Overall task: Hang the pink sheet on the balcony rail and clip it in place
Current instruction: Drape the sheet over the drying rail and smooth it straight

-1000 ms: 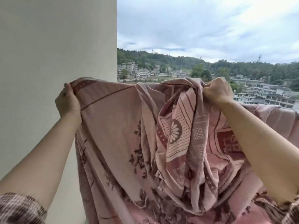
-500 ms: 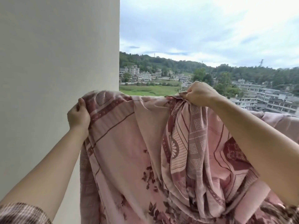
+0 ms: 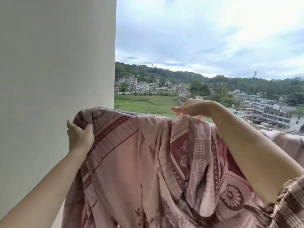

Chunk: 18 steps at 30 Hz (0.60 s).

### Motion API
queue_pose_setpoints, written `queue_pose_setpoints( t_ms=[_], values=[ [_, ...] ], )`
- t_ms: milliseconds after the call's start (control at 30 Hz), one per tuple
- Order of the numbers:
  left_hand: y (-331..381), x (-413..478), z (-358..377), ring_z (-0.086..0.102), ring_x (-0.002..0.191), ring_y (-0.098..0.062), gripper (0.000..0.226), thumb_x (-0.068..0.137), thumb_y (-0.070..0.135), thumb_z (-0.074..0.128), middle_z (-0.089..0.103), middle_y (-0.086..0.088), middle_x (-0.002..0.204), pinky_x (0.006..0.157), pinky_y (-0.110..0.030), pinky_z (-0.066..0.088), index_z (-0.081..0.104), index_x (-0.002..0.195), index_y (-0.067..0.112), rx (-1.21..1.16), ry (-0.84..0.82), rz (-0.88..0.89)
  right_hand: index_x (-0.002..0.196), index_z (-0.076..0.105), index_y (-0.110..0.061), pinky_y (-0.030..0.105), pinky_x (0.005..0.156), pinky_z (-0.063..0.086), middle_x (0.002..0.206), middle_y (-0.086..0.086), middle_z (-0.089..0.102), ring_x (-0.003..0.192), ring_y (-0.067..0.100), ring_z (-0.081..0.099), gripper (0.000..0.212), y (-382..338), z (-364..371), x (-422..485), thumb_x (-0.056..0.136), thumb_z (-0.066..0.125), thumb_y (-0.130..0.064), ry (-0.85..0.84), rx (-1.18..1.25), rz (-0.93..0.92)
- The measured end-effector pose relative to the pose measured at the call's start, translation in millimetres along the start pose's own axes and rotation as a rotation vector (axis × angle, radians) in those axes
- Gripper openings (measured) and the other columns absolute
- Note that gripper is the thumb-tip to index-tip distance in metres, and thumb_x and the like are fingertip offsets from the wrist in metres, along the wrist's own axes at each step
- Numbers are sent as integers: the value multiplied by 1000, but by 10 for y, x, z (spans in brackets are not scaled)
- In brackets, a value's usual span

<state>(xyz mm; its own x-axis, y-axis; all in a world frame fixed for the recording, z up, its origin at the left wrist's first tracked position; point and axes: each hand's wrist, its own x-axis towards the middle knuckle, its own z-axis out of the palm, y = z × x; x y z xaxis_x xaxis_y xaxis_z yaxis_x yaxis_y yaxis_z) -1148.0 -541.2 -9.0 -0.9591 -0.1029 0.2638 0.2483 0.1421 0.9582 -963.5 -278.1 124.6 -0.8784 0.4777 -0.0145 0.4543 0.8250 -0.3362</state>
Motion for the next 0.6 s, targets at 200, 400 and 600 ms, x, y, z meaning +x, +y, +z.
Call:
queue_pose_setpoints(
  t_ms=[200, 400, 600],
  values=[
    [377, -521, 392, -1, 146, -18, 74, 83, 55, 41, 12, -5, 157, 118, -51, 4, 33, 146, 19, 290, -253, 746, 113, 59, -3, 32, 88, 48, 113, 9, 61, 101, 27, 57, 84, 268, 0, -649, 70, 51, -74, 57, -212, -94],
    [710, -1118, 801, 35, 121, -14, 84, 70, 80, 45, 38, 2, 131, 107, -47, 14, 36, 141, 36, 577, -462, 1200, 108, 57, -20, 31, 77, 42, 104, 0, 46, 100, 17, 45, 51, 654, 422, -882, 81, 57, -64, 479, -561, -244],
    [1018, -1228, 930, 65, 77, -22, 21, 89, 16, 59, 71, 3, 86, 80, -35, 44, 74, 102, 24, 324, -375, 1263, 74, 67, -13, 34, 58, 43, 74, -5, 52, 64, 16, 53, 28, 883, 69, -943, 96, 55, -28, 523, -318, -266]
  ],
)
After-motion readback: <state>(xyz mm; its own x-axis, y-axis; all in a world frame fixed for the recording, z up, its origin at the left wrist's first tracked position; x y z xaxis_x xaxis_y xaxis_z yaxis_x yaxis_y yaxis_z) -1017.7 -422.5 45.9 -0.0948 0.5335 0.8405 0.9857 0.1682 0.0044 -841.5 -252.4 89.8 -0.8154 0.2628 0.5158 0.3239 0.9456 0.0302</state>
